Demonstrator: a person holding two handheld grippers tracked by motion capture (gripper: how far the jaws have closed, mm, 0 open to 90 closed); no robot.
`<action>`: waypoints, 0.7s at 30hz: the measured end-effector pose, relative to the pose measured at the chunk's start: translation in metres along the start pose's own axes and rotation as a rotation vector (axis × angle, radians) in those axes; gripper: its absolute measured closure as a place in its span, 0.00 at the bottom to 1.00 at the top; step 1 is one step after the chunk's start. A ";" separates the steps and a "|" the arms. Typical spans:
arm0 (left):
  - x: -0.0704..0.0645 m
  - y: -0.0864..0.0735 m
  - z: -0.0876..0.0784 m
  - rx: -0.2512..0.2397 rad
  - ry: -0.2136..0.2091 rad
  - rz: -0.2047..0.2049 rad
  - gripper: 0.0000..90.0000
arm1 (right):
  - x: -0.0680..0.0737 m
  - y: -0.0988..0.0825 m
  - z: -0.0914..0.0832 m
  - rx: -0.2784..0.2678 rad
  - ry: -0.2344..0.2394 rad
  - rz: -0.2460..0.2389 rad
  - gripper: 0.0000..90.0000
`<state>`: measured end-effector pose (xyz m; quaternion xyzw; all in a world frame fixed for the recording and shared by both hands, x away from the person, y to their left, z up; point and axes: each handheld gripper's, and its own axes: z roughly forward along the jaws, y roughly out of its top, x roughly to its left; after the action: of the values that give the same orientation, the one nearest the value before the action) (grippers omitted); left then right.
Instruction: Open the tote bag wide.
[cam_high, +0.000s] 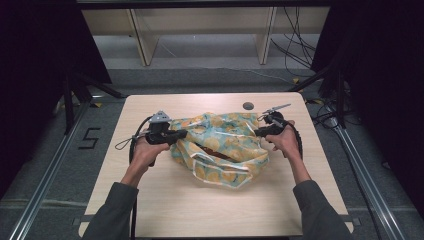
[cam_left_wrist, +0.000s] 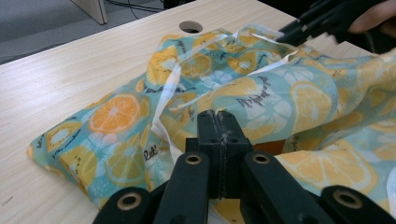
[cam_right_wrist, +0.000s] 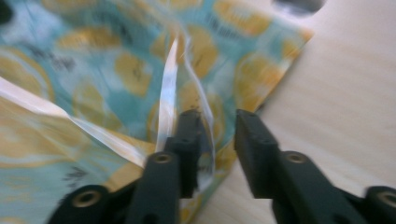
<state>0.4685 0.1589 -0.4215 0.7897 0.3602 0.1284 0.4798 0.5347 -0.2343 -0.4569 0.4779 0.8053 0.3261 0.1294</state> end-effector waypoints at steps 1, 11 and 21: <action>0.000 0.002 0.002 0.001 0.006 0.006 0.99 | 0.001 0.006 -0.020 -0.072 -0.016 -0.016 0.70; -0.002 0.012 0.014 0.013 0.006 0.010 0.99 | 0.056 0.009 -0.073 -0.142 0.213 -0.163 0.60; 0.003 0.018 0.011 -0.006 0.007 -0.013 0.99 | 0.134 -0.001 -0.016 -0.008 0.217 -0.348 0.49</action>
<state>0.4847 0.1480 -0.4119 0.7852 0.3667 0.1289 0.4820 0.4571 -0.1264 -0.4311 0.2931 0.8836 0.3518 0.0980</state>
